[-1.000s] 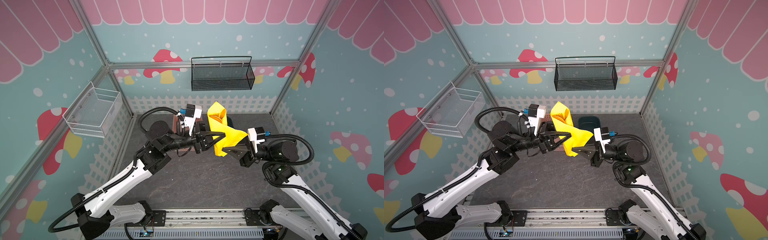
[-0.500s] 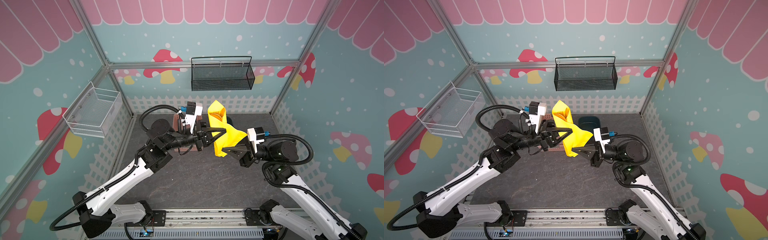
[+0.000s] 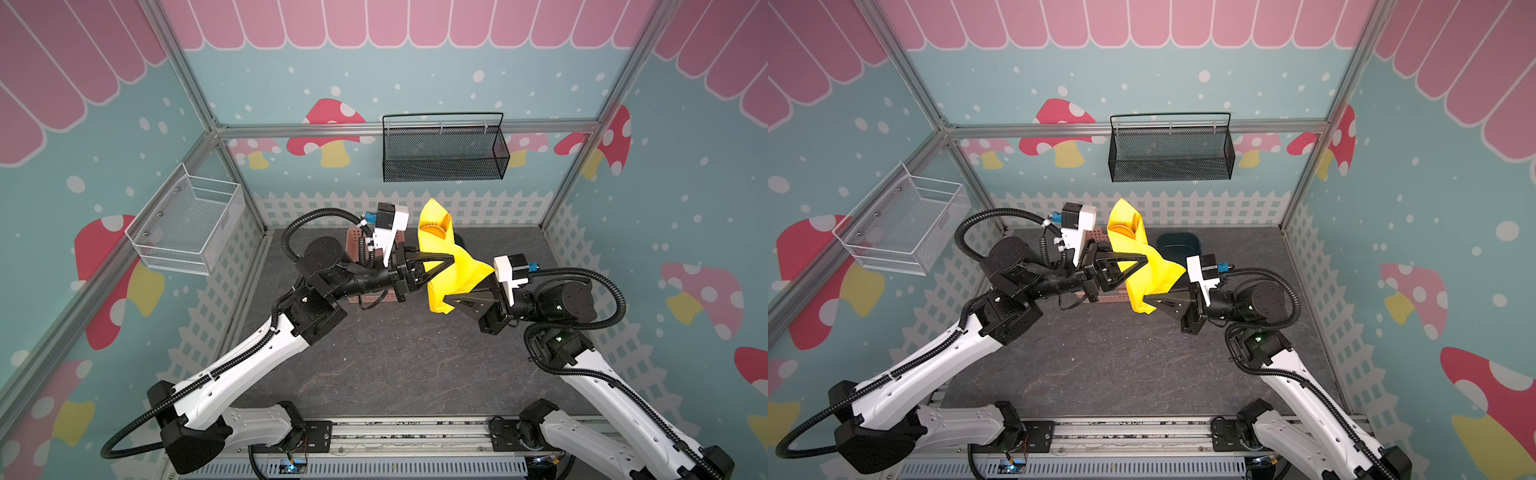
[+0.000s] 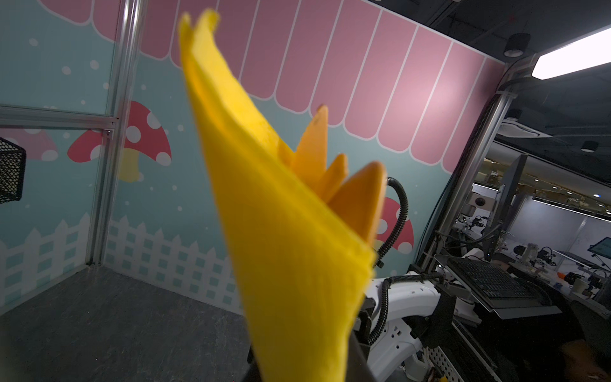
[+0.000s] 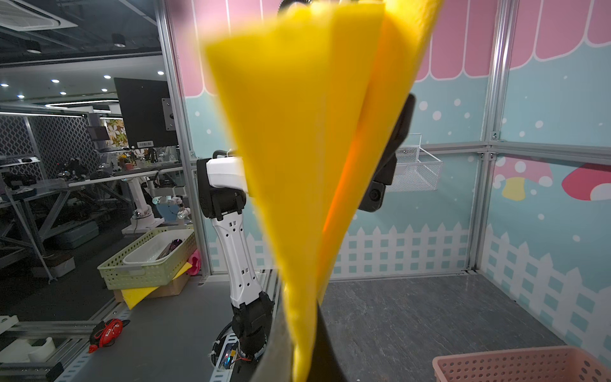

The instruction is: Place the utensils on the paper napkin and roll it up

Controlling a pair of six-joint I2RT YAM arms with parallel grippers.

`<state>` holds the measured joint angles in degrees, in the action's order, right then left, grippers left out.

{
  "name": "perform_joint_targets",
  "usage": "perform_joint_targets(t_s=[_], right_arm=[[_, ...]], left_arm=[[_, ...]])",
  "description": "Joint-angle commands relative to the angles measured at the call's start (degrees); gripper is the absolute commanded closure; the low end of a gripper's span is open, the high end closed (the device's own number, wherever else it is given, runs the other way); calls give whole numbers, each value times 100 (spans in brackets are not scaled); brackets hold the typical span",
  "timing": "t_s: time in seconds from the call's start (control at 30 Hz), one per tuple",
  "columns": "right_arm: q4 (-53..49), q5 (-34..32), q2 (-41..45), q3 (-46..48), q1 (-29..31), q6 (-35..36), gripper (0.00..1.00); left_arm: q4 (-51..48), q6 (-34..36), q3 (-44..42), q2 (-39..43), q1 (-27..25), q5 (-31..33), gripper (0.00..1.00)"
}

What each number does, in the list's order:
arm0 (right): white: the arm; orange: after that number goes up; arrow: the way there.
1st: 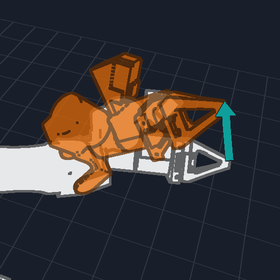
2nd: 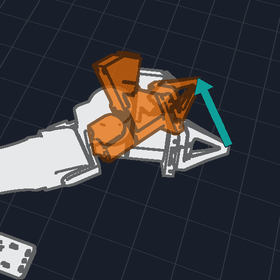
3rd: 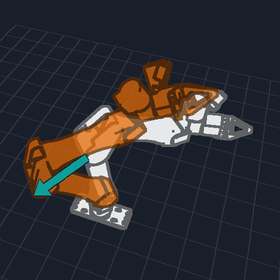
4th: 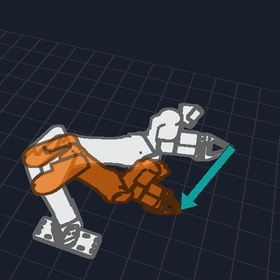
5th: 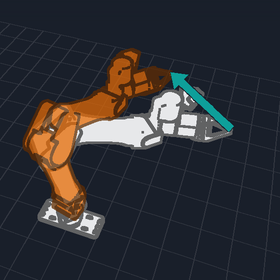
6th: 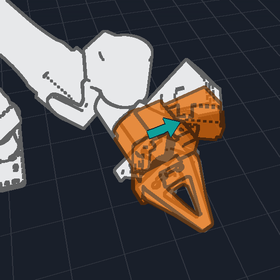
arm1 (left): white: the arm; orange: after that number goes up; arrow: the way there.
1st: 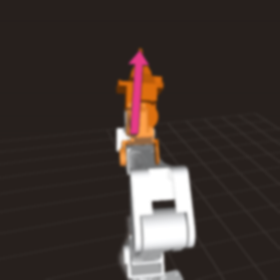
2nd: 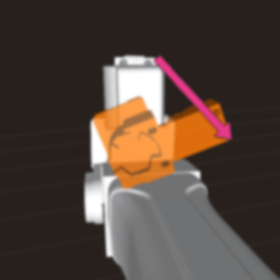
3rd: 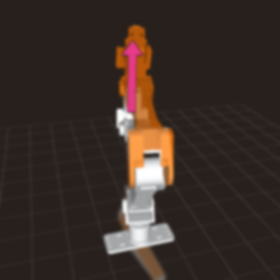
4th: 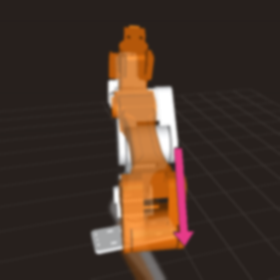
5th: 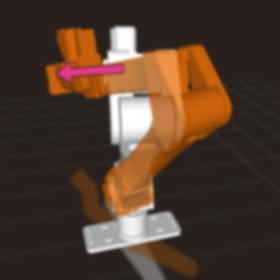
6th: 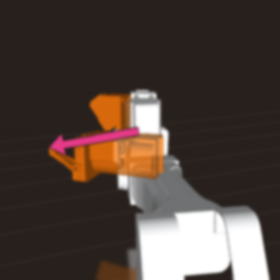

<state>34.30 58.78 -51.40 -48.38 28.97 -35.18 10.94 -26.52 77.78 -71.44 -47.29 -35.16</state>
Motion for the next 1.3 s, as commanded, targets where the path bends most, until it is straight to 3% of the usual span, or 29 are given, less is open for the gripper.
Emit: perform_joint_targets(t_s=[0.0, 0.17, 0.4, 0.53, 0.67, 0.9, 1.07, 1.17, 1.27], right_arm=[[21, 15, 62, 50, 53, 86, 100], [-216, -300, 155, 39, 49, 195, 100], [-440, -1109, 507, 53, 54, 204, 66], [-615, -1740, 739, -55, 56, 178, 60], [-689, -1954, 838, -194, 55, 170, 59], [-989, -2647, 1004, -322, 49, 248, 66], [-974, -2640, 1001, -395, 40, 266, 78], [-950, -2592, 974, -417, 50, 257, 92], [-959, -2667, 991, -406, 48, 287, 97]], left_arm=[[-145, 127, 167, -64, -31, 24, 86], [-317, 257, 167, -2, -35, 222, 89], [-408, 314, 115, 126, -35, 299, 90], [-391, 300, 68, 165, -35, 290, 91], [-374, 278, 53, 196, -35, 237, 91], [-360, 262, 4, 243, -35, 158, 92], [-374, 264, -8, 242, -35, 176, 92], [-382, 269, -6, 238, -35, 151, 92], [-391, 261, 1, 236, -37, 103, 92]])
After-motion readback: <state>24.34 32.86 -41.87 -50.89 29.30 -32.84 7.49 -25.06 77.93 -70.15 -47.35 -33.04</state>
